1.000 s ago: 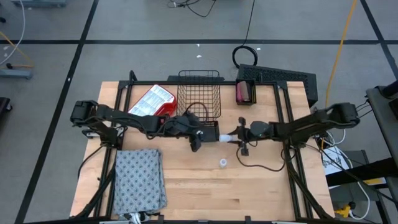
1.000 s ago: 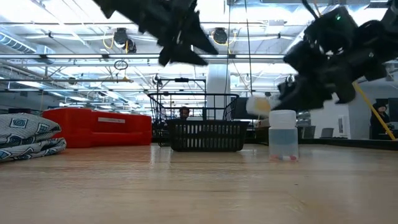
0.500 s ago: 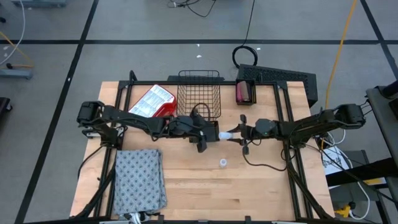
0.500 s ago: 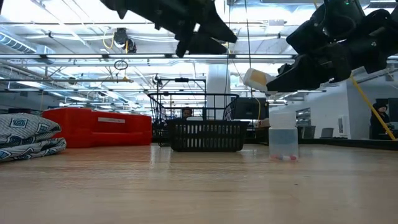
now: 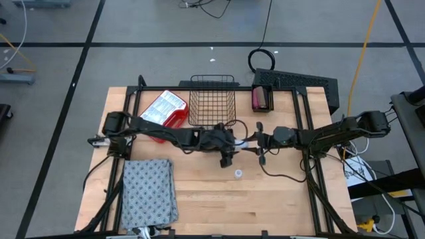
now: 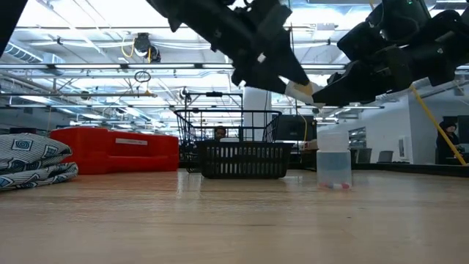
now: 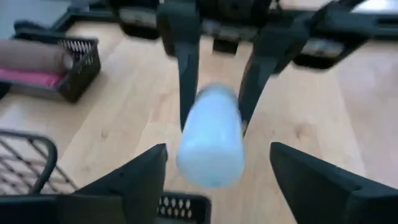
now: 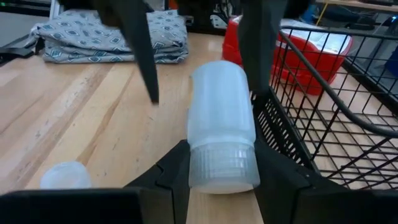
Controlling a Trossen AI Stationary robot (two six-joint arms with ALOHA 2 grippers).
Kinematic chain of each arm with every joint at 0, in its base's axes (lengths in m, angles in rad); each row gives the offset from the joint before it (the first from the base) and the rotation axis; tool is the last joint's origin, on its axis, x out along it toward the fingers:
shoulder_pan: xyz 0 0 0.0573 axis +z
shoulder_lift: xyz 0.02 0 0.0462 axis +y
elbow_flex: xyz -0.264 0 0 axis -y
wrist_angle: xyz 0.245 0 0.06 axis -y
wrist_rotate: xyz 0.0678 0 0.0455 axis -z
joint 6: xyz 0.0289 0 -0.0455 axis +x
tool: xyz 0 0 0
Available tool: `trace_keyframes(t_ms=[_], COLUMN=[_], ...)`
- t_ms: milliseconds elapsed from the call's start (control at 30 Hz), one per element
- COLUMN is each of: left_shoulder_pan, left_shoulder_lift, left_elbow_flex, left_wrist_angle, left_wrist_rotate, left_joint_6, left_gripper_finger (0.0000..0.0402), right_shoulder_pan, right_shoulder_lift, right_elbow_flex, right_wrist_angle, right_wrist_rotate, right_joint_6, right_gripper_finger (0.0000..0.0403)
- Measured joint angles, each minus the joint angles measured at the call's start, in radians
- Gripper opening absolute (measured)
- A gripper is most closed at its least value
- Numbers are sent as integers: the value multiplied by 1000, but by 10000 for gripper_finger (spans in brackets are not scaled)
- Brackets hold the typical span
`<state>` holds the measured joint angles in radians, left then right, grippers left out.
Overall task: Pick & place medical supplies in basket/bin
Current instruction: Put the top white pill bottle into the bottom black bin
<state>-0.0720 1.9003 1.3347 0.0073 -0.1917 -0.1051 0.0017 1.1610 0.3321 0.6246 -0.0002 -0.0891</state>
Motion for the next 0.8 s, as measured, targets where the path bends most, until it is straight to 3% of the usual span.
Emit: trace_keyframes(t_ms=[167,333,567,800], left_shoulder_pan=[-1,1,34,52], left_shoulder_lift=[27,26,26,26], left_elbow_flex=[18,18,18,18], left_wrist_angle=[-3,21,18,26], left_wrist_rotate=[-4,-34,9,127], left_joint_6=[85,123,66,32], left_gripper_finger=[335,338,290,215], right_shoulder_pan=[0,2,29,32], right_shoulder_lift=[0,0,0,0], right_elbow_flex=[0,0,0,0], right_wrist_angle=[-2,-14,-1,4], right_wrist_rotate=[-2,-5,2,1], right_joint_6=[0,3,-2,-2], right_gripper_finger=[123,123,123,123])
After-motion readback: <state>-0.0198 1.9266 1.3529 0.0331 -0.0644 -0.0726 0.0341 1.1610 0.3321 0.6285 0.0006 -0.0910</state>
